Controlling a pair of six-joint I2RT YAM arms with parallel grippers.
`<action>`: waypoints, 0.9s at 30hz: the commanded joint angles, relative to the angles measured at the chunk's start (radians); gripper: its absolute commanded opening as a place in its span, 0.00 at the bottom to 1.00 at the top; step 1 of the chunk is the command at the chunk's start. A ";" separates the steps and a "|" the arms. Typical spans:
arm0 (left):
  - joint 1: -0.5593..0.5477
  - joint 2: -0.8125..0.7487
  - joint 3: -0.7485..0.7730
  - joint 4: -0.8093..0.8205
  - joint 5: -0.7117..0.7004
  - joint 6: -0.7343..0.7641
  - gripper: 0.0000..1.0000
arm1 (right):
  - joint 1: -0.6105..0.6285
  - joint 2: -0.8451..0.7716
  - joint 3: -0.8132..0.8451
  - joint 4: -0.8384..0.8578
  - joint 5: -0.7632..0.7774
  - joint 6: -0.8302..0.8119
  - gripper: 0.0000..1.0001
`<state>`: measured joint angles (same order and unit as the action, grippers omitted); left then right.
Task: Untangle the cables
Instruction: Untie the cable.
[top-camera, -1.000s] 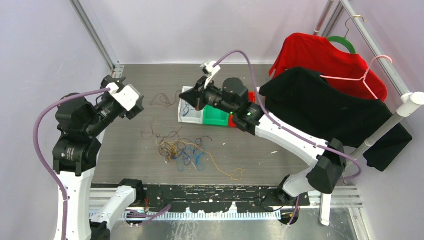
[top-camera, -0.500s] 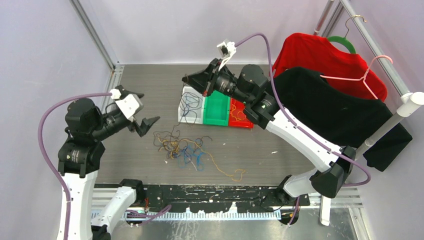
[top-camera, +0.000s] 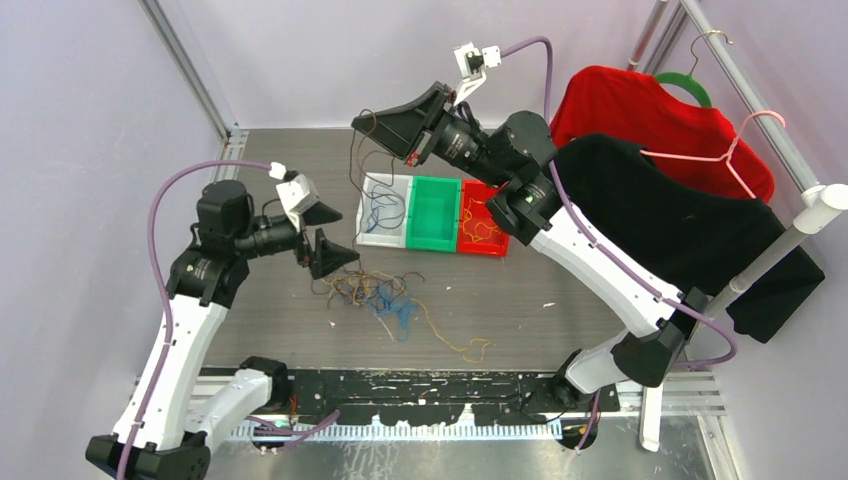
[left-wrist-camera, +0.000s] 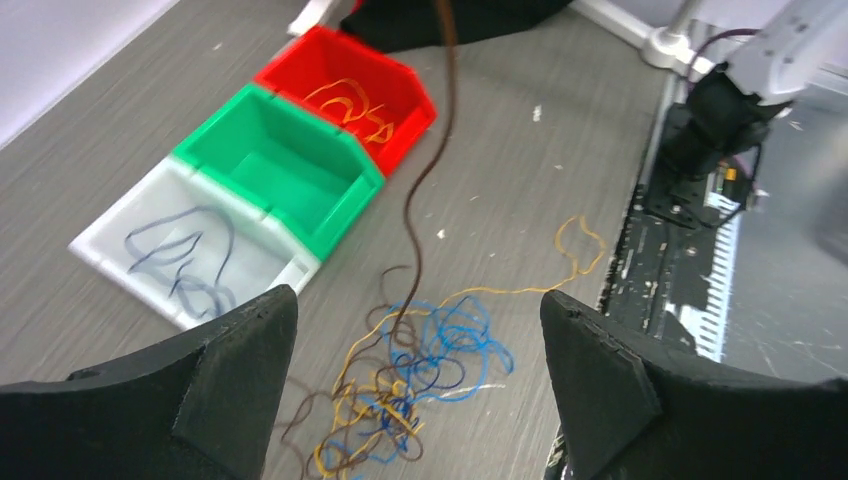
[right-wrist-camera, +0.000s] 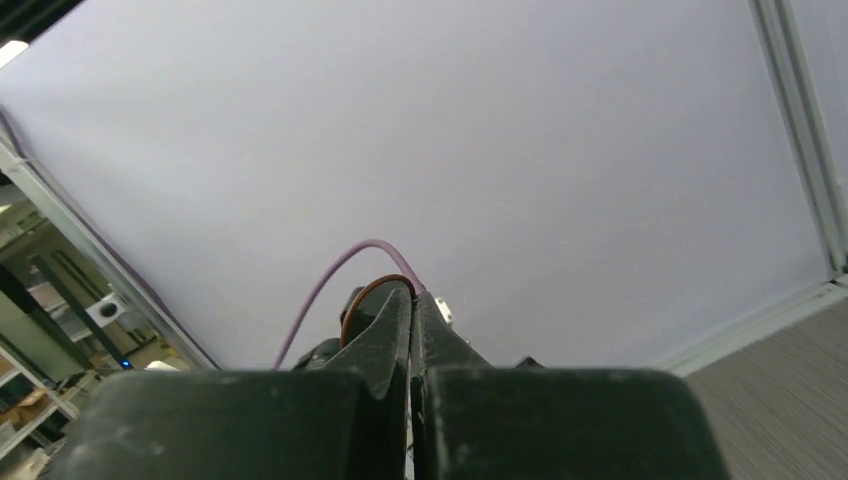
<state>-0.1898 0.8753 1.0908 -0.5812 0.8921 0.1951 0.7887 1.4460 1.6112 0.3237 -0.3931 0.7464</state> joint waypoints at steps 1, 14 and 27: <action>-0.106 0.014 0.009 0.104 0.025 -0.026 0.90 | -0.004 0.008 0.055 0.115 -0.027 0.094 0.01; -0.155 0.116 0.046 0.204 -0.002 -0.083 0.10 | -0.009 -0.011 0.028 0.168 -0.043 0.127 0.01; -0.155 0.102 0.408 0.022 -0.079 -0.009 0.00 | -0.012 -0.236 -0.413 0.032 0.037 -0.268 0.83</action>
<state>-0.3412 1.0031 1.3937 -0.5186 0.8547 0.1452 0.7815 1.3159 1.3098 0.3862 -0.4320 0.6590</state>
